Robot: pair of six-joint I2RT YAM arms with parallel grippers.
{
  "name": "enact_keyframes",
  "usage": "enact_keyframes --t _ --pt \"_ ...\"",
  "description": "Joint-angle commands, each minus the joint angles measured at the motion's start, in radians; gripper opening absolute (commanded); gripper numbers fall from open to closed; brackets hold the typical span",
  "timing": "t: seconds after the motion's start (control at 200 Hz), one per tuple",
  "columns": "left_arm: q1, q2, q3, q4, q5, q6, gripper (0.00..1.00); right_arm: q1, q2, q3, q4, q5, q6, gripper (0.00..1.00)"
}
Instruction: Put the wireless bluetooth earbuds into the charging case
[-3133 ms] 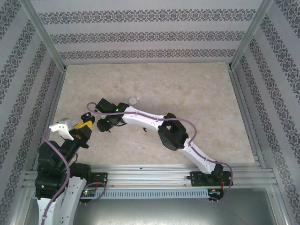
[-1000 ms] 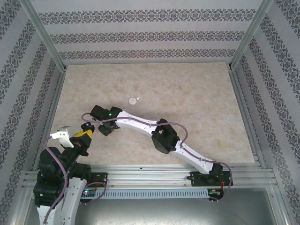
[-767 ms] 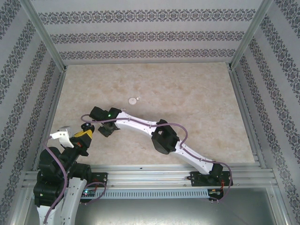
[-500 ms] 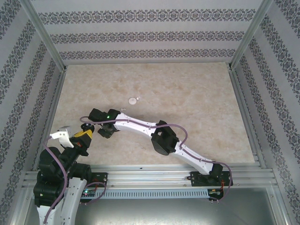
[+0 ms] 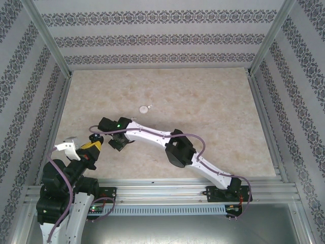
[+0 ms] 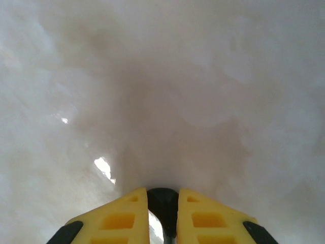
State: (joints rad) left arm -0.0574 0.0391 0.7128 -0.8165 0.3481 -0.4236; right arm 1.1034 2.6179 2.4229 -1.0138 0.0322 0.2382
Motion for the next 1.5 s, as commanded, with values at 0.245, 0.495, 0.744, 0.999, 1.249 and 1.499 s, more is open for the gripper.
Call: enact_keyframes --t 0.245,0.495,0.744,0.999,1.249,1.499 --pt "0.008 0.006 -0.106 0.220 0.268 -0.077 0.00 -0.102 -0.276 -0.283 0.120 -0.042 0.081 0.15" --pt "0.007 0.114 -0.195 0.540 0.458 -0.155 0.00 -0.216 -0.521 -0.606 0.311 -0.112 0.154 0.16" --pt "0.002 0.268 -0.269 0.853 0.523 -0.207 0.00 -0.339 -0.703 -0.790 0.351 -0.113 0.150 0.17" --pt "-0.061 0.455 -0.284 0.989 0.503 -0.156 0.00 -0.501 -0.673 -0.792 0.109 -0.128 0.096 0.18" --pt "-0.410 0.760 -0.297 1.179 0.326 0.062 0.00 -0.550 -0.680 -0.979 0.150 -0.142 0.116 0.19" --pt "-0.574 1.099 -0.261 1.530 0.315 0.158 0.00 -0.559 -0.664 -1.072 0.225 -0.149 0.126 0.20"
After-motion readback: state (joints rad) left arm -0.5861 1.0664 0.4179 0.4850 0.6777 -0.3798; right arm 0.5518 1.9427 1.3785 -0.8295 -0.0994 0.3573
